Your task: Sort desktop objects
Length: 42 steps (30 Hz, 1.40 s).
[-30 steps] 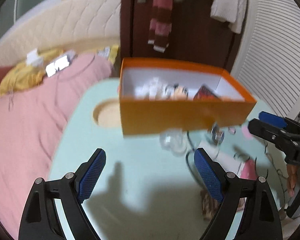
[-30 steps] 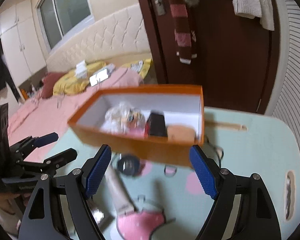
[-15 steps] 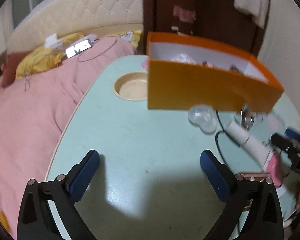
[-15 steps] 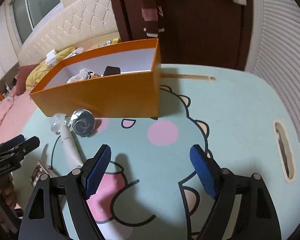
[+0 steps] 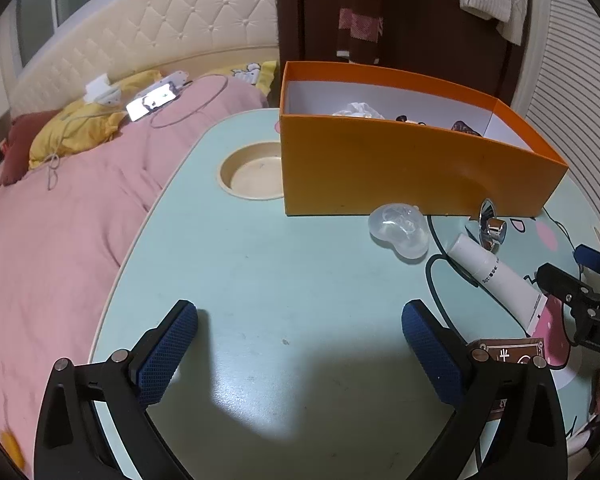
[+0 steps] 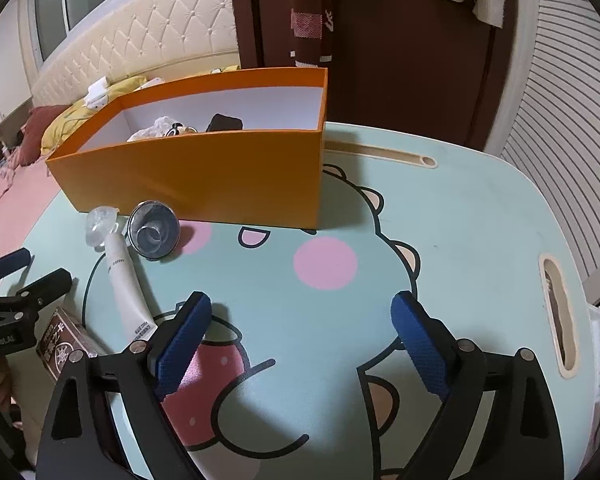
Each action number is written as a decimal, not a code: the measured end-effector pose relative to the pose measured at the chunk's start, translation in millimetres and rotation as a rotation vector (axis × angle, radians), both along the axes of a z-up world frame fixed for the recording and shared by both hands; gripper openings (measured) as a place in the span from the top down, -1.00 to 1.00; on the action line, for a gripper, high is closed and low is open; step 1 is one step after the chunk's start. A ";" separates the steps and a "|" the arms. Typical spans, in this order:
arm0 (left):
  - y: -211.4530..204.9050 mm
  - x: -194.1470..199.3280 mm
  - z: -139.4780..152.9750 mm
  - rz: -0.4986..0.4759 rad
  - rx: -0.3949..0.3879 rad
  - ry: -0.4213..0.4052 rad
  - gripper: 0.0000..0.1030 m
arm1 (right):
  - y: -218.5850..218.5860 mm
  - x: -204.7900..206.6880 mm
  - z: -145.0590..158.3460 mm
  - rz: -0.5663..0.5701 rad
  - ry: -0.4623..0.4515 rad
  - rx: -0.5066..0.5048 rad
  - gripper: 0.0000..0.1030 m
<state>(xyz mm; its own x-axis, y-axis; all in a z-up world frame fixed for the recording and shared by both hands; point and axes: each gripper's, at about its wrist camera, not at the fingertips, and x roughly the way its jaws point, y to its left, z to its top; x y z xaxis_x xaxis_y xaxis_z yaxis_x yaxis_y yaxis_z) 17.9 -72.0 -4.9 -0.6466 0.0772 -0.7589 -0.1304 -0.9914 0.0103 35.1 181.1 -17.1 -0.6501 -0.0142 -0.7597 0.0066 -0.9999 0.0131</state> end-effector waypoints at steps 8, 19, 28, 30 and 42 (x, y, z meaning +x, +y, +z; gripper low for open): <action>4.7 1.1 -0.8 0.006 0.000 0.000 -0.98 | -0.7 -0.2 0.0 -0.019 -0.025 0.010 -0.99; 5.9 4.6 -0.7 0.006 0.002 -0.002 -0.98 | -3.3 -3.6 3.6 0.004 -0.050 0.004 -0.91; 6.6 4.6 -0.4 0.007 0.004 -0.003 -0.98 | -50.9 1.2 13.6 0.277 -0.021 -0.029 -0.33; 6.7 5.0 -0.3 0.007 0.004 -0.003 -0.98 | -57.1 -2.7 12.0 0.299 -0.036 -0.048 -0.28; 6.8 4.1 0.8 0.006 0.004 -0.005 -0.98 | -83.6 -23.3 16.5 0.332 -0.114 -0.188 0.07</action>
